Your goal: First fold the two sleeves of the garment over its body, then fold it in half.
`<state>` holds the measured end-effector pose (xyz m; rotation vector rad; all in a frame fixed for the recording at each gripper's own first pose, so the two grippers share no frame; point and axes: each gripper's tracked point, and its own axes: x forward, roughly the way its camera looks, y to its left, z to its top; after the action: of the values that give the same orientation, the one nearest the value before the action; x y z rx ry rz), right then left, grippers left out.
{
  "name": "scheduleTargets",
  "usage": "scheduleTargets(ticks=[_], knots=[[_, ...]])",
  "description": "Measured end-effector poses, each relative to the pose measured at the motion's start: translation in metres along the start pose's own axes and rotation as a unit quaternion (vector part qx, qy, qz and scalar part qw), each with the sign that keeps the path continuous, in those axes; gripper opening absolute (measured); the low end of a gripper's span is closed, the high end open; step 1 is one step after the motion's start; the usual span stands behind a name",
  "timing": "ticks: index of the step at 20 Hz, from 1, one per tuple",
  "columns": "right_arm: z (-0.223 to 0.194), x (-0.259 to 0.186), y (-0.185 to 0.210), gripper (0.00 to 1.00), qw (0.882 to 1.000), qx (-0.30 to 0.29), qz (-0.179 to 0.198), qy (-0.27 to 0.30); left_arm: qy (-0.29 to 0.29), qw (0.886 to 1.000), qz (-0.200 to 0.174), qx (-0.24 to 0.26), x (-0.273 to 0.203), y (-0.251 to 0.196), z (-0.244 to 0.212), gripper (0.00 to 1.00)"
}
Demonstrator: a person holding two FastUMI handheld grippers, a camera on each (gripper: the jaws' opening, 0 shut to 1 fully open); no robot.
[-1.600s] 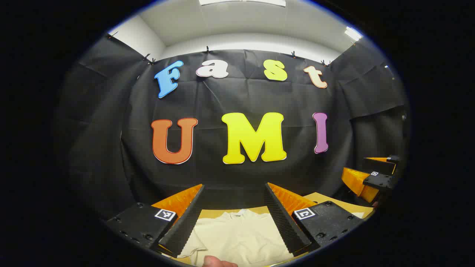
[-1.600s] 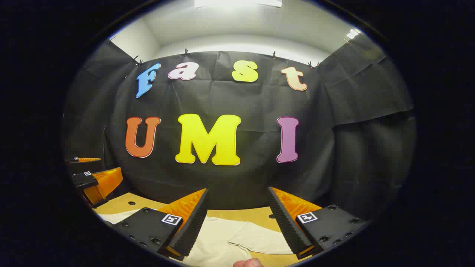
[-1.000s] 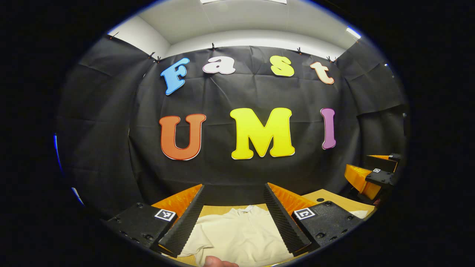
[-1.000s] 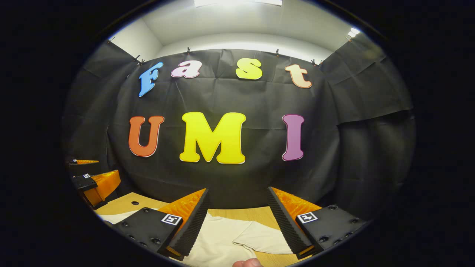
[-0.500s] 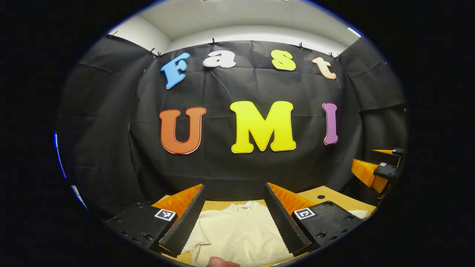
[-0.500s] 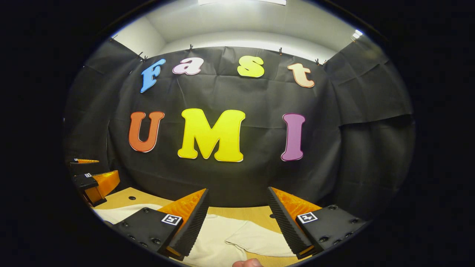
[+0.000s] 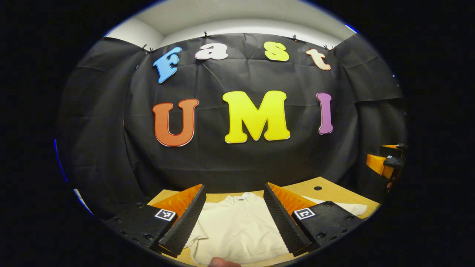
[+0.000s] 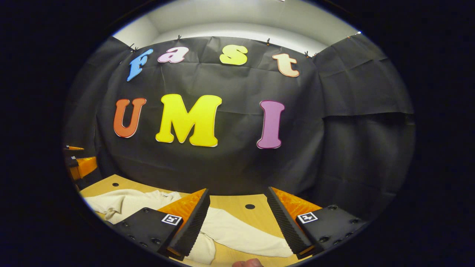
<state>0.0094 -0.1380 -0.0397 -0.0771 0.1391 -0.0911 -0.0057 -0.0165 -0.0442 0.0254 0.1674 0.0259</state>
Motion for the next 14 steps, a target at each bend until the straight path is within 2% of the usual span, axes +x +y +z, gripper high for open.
scheduleTargets(ticks=[4, 7, 11, 14], knots=[[-0.036, 0.004, -0.044, 0.96, 0.999, -0.011, -0.007, 0.048, 0.015, 1.0, -0.011, 0.0, 0.0, -0.011, -0.012, 0.99], [-0.086, 0.006, -0.075, 0.96, 0.993, -0.007, -0.001, 0.114, 0.032, 0.999, -0.01, -0.002, 0.003, -0.02, -0.022, 0.99], [-0.164, 0.009, -0.12, 0.97, 0.977, -0.015, -0.008, 0.212, 0.06, 0.998, -0.016, 0.001, 0.006, -0.033, -0.039, 1.0], [-0.214, 0.013, -0.138, 0.96, 0.961, -0.021, 0.004, 0.275, 0.077, 0.997, -0.014, 0.003, 0.007, -0.04, -0.045, 0.99]])
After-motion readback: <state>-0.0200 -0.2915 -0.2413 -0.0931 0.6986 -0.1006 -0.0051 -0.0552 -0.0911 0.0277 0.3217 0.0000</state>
